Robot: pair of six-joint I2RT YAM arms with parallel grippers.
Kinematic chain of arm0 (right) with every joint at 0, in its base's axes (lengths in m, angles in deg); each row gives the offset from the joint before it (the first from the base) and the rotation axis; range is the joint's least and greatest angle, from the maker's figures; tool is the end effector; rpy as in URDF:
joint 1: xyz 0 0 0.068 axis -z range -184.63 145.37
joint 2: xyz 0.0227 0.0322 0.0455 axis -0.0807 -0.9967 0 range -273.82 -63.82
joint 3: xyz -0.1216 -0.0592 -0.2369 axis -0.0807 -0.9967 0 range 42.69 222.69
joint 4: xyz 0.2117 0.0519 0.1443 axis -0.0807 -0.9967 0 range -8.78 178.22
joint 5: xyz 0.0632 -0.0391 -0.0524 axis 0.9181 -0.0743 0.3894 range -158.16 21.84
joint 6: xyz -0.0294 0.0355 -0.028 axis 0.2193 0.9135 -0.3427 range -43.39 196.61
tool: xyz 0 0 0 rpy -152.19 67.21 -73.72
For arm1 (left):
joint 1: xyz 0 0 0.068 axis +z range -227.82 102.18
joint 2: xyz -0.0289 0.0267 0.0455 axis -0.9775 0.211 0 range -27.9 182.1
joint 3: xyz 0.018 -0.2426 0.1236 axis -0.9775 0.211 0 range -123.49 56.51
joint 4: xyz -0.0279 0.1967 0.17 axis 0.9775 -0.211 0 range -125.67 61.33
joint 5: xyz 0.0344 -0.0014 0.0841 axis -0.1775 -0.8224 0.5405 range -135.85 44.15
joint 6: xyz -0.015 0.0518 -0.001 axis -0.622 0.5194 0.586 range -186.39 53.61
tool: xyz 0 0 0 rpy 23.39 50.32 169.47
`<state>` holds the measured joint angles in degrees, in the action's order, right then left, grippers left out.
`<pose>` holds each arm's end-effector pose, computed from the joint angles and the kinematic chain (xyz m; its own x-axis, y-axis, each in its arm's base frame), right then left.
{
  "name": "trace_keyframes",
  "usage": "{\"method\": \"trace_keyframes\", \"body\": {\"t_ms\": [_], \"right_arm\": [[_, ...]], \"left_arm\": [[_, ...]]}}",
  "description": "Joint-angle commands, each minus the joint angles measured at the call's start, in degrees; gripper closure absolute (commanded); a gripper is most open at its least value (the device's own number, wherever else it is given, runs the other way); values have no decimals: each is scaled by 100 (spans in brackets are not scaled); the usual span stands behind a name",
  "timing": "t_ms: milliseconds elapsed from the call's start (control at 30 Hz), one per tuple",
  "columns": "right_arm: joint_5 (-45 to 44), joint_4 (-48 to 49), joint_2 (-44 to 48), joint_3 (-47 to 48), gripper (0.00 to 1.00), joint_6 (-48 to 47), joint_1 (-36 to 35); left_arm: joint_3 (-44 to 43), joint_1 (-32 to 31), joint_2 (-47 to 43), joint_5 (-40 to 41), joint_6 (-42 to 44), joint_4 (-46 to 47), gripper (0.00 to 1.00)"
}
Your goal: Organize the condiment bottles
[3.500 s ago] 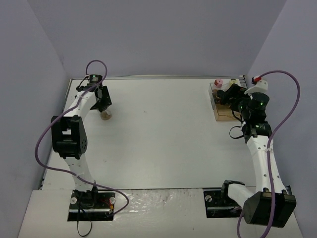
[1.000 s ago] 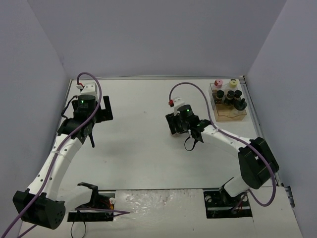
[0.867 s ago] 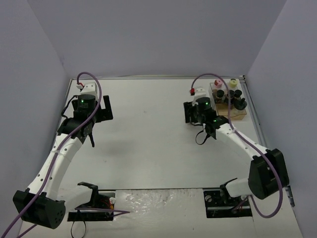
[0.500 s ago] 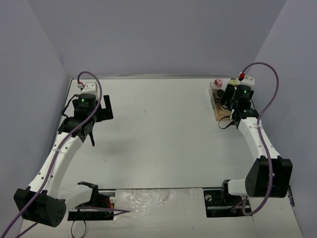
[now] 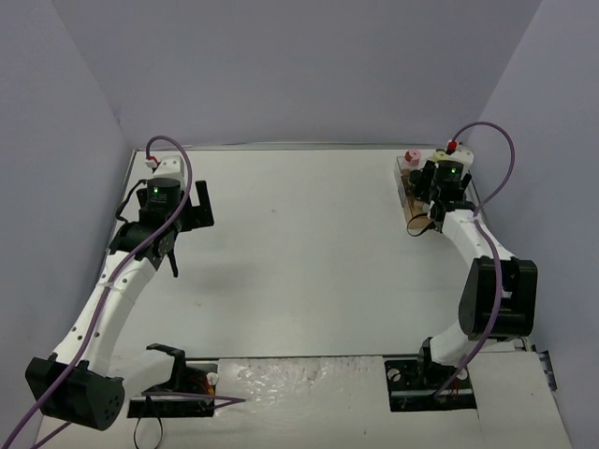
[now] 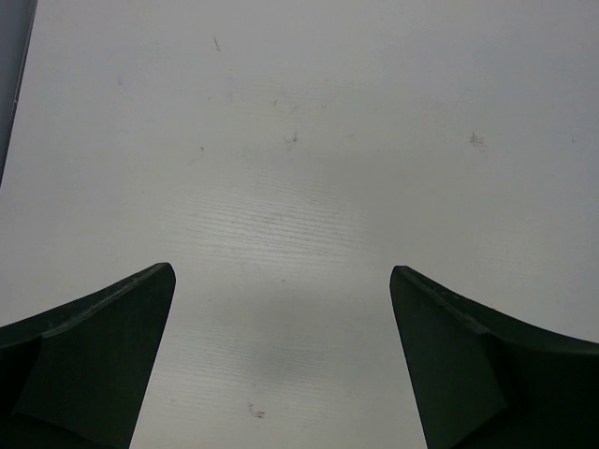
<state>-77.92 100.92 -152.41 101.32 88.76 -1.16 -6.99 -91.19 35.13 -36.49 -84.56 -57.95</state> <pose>0.3588 -0.0278 0.2747 -0.2427 0.2226 -0.9442 0.2786 0.9483 0.1519 0.2353 -0.0500 0.3583 -0.4733 -0.2037 -0.8570 -0.0612 0.9781 -0.1988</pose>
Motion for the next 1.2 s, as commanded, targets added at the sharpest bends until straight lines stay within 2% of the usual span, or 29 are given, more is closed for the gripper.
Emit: {"method": "trace_keyframes", "body": {"t_ms": [0, 400, 933, 1167], "right_arm": [[-310, 987, -59, 129, 100, 89, 40], [-333, 1095, -424, -79, 100, 146, 32], [-495, 829, 383, -546, 100, 261, -4], [-357, 1181, -17, -656, 100, 243, -12]], "left_arm": [[-259, 45, -160, -1, 51, 281, 3], [-242, 45, -134, -30, 42, 299, 3], [-241, 88, -114, -127, -11, 309, 3], [-241, 116, -116, -154, -11, 317, 3]]}}
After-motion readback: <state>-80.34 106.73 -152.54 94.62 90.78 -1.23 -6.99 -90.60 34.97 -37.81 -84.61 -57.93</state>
